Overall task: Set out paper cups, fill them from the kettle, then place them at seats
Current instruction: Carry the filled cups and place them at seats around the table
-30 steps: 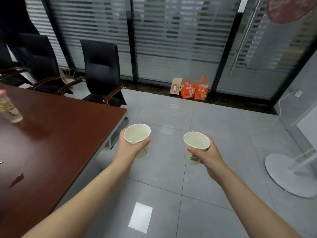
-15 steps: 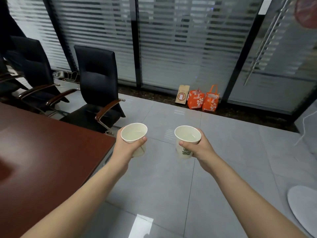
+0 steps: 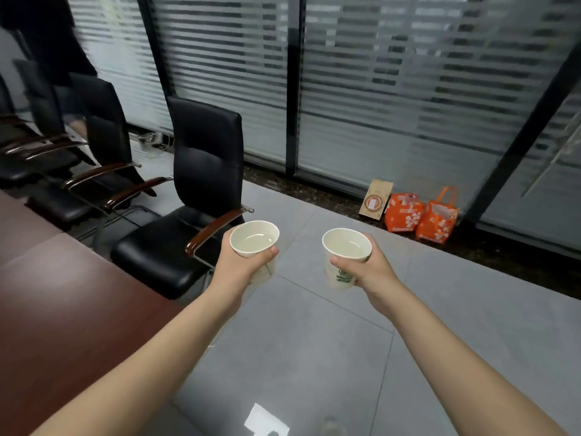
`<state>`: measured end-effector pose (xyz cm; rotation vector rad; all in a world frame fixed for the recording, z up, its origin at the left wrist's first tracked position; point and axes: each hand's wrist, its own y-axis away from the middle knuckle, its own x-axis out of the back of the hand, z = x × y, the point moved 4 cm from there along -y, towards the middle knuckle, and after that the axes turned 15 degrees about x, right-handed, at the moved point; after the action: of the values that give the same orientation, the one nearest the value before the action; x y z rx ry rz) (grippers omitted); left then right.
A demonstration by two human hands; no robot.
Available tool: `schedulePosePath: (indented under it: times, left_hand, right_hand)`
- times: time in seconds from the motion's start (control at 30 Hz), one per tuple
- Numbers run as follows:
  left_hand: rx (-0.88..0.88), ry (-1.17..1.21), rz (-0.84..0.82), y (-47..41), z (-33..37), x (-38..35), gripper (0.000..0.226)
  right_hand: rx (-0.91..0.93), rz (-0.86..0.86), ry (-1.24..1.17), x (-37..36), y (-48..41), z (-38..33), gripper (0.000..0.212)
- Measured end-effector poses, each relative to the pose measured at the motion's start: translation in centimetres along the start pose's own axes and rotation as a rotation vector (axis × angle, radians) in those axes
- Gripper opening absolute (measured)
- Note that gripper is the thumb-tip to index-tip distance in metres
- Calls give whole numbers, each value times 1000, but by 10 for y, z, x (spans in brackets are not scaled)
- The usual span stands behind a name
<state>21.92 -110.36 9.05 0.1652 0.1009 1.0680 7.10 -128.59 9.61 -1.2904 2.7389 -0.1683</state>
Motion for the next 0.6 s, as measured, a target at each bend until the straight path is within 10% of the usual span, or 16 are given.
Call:
schedulePosePath:
  times: [0.6]
  left_hand:
    - [18, 111, 476, -207, 31, 20, 82]
  right_hand:
    - [-3, -539, -13, -84, -310, 50, 44]
